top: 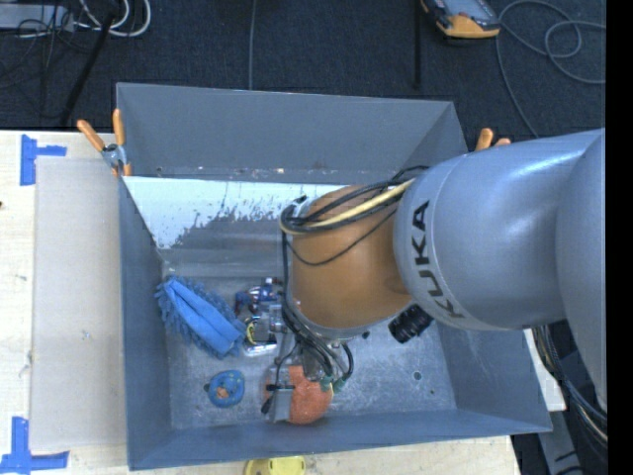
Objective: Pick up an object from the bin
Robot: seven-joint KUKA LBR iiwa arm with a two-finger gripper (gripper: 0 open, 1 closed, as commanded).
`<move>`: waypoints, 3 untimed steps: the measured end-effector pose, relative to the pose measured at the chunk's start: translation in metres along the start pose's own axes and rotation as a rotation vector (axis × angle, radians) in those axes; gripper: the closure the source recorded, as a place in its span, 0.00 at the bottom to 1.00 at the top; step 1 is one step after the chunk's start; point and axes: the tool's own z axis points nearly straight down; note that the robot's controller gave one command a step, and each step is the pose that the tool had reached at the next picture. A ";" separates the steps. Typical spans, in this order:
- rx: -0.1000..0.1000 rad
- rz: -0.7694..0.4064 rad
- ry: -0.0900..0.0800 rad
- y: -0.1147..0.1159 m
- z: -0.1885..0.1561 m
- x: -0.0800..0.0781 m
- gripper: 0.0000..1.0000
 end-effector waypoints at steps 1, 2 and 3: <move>-0.002 0.005 -0.008 -0.001 -0.004 -0.002 0.00; -0.003 0.006 -0.011 -0.031 0.026 0.001 0.00; -0.003 0.183 -0.008 -0.070 0.064 0.002 1.00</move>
Offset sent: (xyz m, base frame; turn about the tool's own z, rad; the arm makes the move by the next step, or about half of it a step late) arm -0.0032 -0.0490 -0.0419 0.0128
